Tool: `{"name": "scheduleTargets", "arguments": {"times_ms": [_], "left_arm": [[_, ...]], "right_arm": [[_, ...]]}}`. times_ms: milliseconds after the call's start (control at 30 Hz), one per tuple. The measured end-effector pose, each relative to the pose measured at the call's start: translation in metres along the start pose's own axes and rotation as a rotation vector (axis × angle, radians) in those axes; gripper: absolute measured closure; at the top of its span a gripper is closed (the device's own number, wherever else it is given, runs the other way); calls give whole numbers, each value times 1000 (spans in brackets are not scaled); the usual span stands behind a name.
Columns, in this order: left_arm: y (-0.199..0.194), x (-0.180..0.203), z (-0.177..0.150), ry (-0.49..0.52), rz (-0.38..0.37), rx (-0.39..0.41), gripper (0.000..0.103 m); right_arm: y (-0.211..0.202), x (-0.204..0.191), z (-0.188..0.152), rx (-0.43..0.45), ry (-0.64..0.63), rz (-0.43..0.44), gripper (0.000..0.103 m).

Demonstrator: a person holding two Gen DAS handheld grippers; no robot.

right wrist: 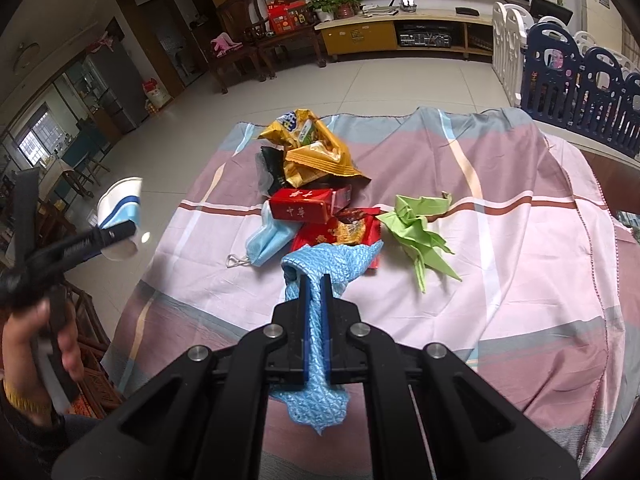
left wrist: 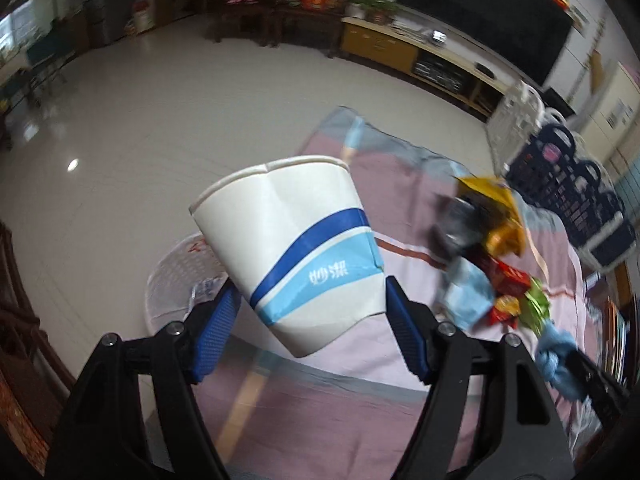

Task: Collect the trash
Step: 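Bin the white paper cup with the left tool while the right tool holds the cloth, then carry the blue cloth with the right tool to the wastebasket and release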

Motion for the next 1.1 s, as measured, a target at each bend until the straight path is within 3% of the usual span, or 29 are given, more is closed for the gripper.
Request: {"name": "scheduleTargets", "arguments": {"times_ms": [133, 200, 267, 400, 600, 733, 867, 967, 1067, 1100], "left_arm": [[20, -70, 6, -209, 36, -62, 30], [30, -80, 5, -226, 28, -95, 27], [41, -80, 2, -220, 17, -141, 16], [40, -76, 2, -241, -19, -147, 16], [-25, -87, 29, -297, -105, 84, 14], [-79, -104, 45, -255, -122, 266, 13], [-118, -143, 50, -310, -146, 415, 13], [-136, -166, 48, -355, -160, 485, 13], [-142, -176, 49, -347, -135, 507, 11], [-140, -176, 50, -345, -120, 505, 10]], "right_arm": [[4, -9, -2, -5, -20, 14, 98], [6, -12, -2, -7, -20, 21, 98], [8, -14, -3, -9, -23, 28, 98], [6, -23, -2, 5, -43, 52, 98], [2, -53, -5, 37, -98, 111, 98], [17, -112, -17, 18, -192, 185, 98], [51, -203, -28, -46, -301, 271, 98], [86, -259, -26, -85, -324, 317, 98], [126, -304, -19, -113, -339, 322, 98], [136, -314, -19, -117, -343, 326, 93]]}}
Point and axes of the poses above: each gripper's, at about its wrist camera, not at the fingertips, and y roughly the way its jaws point, x to its right, z to its top, the point moved 5 cm from there along y, roughly the way its jaws point, and after that the axes turned 4 degrees about y, right-handed, at the moved point
